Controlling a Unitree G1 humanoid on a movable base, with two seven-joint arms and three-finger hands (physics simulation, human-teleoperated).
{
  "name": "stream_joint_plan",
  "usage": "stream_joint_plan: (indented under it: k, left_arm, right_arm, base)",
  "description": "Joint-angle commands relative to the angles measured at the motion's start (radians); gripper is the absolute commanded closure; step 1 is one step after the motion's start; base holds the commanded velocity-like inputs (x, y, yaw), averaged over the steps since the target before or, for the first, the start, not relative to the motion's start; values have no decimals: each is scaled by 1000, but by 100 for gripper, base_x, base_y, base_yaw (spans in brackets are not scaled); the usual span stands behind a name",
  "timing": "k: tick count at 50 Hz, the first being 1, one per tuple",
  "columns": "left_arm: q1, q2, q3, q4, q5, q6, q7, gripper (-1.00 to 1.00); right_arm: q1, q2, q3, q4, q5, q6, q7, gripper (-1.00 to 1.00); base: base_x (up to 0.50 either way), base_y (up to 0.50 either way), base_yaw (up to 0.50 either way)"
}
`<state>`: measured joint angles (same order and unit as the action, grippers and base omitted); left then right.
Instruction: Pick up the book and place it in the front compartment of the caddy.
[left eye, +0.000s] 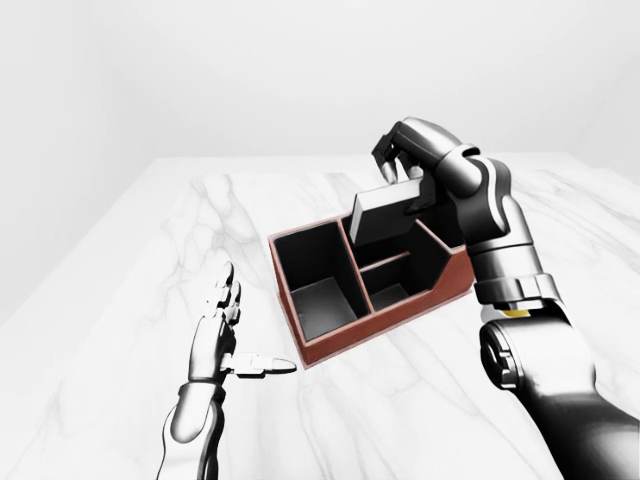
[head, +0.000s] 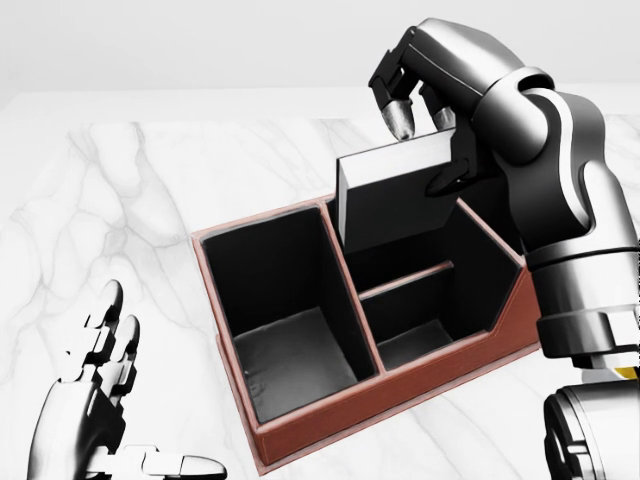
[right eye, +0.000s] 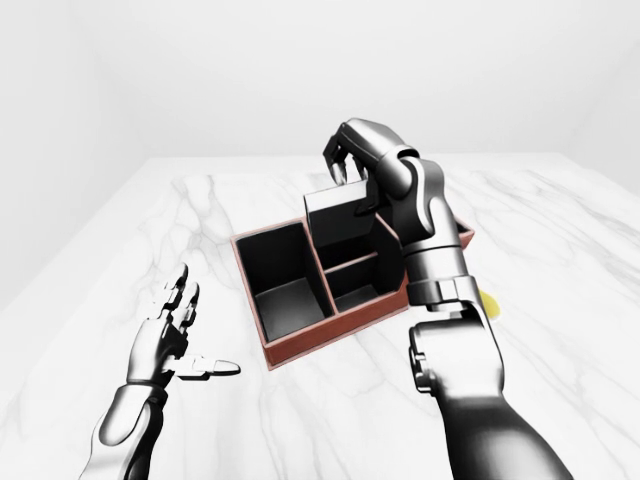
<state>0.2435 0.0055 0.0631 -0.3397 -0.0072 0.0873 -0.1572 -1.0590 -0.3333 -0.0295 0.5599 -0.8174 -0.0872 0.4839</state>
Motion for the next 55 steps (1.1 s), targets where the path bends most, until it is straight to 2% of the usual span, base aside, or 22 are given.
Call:
stream_joint_plan:
  k: [1, 10, 21, 31, 55]
  left_arm:
    - [-1, 0, 1, 3, 1, 0, 0, -100]
    - [-1, 0, -1, 1, 1, 0, 1, -100]
    - [-1, 0, 0, 4, 1, 0, 1, -100]
    - [0, 0, -2, 6, 2, 0, 2, -100]
    - [-1, 0, -1, 2, 0, 0, 2, -100]
  right_arm:
    - [-32, 2, -12, 77, -1, 0, -89, 100]
    - [-34, 5, -7, 123, -6, 0, -130, 100]
    - [-77, -1, 8, 281, -39, 0, -250, 100]
    - [-115, -7, 14, 379, -56, 0, -318, 100]
    - [-119, 23, 33, 440, -89, 0, -380, 100]
  base:
    - [0, 0, 0]
    - [0, 0, 0]
    - [0, 0, 0]
    - [0, 0, 0]
    - [0, 0, 0]
